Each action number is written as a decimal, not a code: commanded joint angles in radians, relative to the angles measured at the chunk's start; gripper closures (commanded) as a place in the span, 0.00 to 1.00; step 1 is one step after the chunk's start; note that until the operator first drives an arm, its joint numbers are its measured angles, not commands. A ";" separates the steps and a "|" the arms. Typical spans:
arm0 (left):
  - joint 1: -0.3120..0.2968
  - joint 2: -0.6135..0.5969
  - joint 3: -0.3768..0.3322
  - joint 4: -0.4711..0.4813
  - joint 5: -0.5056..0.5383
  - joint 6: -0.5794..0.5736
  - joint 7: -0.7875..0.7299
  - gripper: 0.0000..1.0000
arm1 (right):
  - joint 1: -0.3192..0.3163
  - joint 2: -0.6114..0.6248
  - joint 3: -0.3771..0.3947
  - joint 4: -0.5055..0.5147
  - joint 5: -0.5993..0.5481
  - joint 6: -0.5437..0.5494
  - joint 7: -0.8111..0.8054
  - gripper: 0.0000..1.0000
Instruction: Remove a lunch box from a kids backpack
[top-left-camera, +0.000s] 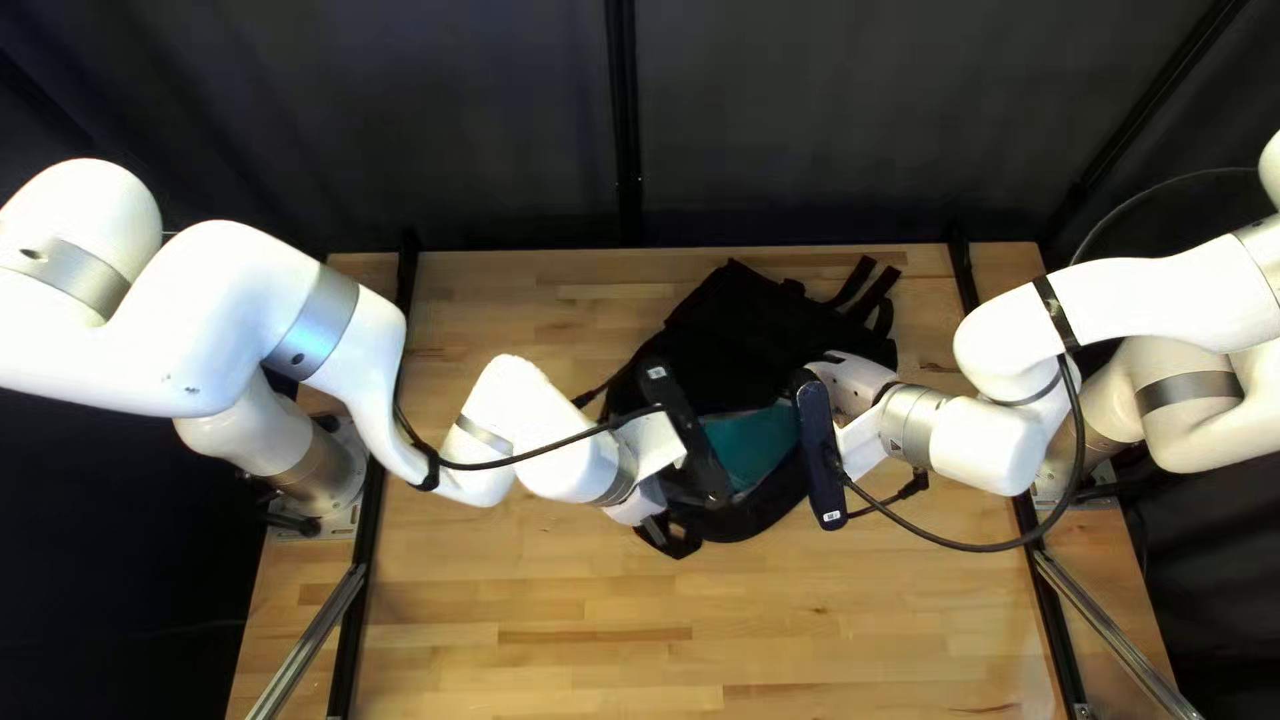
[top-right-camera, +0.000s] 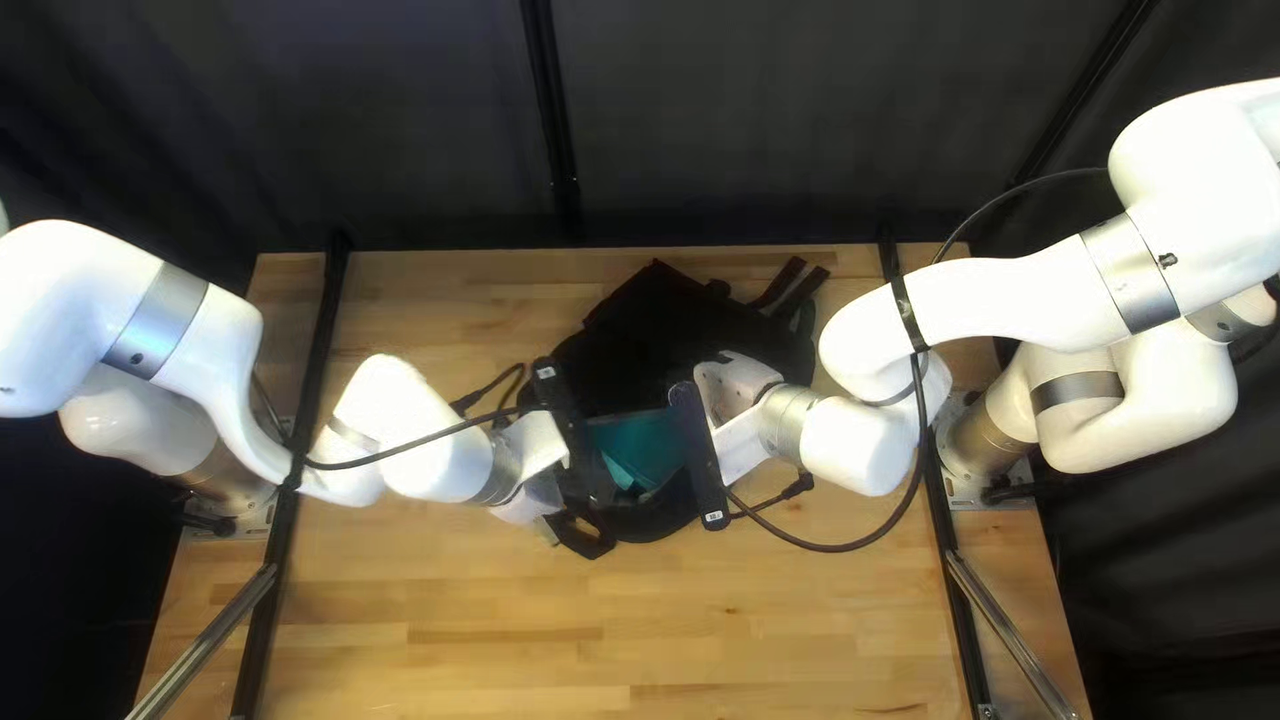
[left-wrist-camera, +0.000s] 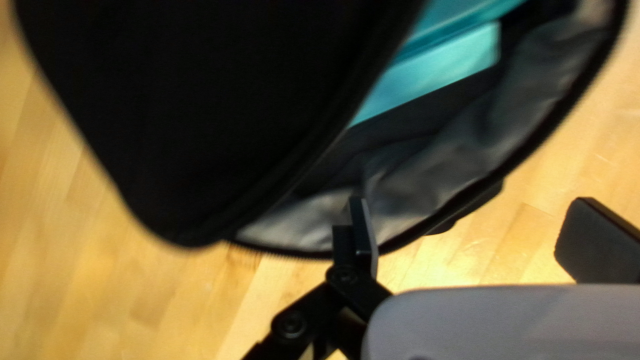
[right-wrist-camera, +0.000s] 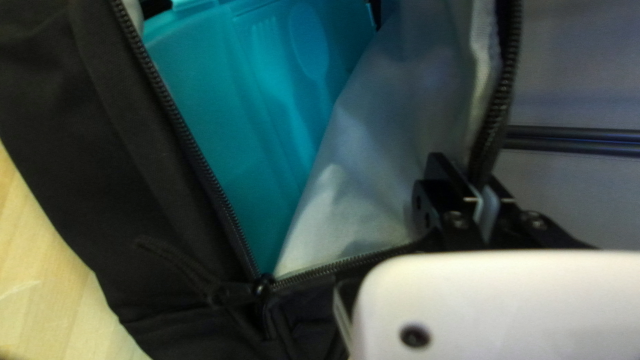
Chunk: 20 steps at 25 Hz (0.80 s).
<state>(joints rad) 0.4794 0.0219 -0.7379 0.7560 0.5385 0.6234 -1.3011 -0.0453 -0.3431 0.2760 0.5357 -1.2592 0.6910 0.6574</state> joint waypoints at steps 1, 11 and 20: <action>-0.040 0.056 -0.008 0.044 0.037 0.117 -0.307 0.00 | 0.002 0.007 0.006 0.006 -0.002 0.004 0.009 1.00; -0.011 0.061 0.024 0.080 -0.078 0.104 -0.503 0.00 | 0.003 0.005 0.007 0.016 -0.001 0.006 0.000 1.00; 0.055 -0.019 0.080 -0.098 -0.149 -0.220 -0.577 0.00 | 0.006 -0.009 0.008 0.006 0.001 0.009 -0.004 1.00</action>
<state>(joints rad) 0.5182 0.0028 -0.6749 0.7075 0.3755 0.5005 -1.8217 -0.0402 -0.3486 0.2843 0.5441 -1.2589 0.6995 0.6546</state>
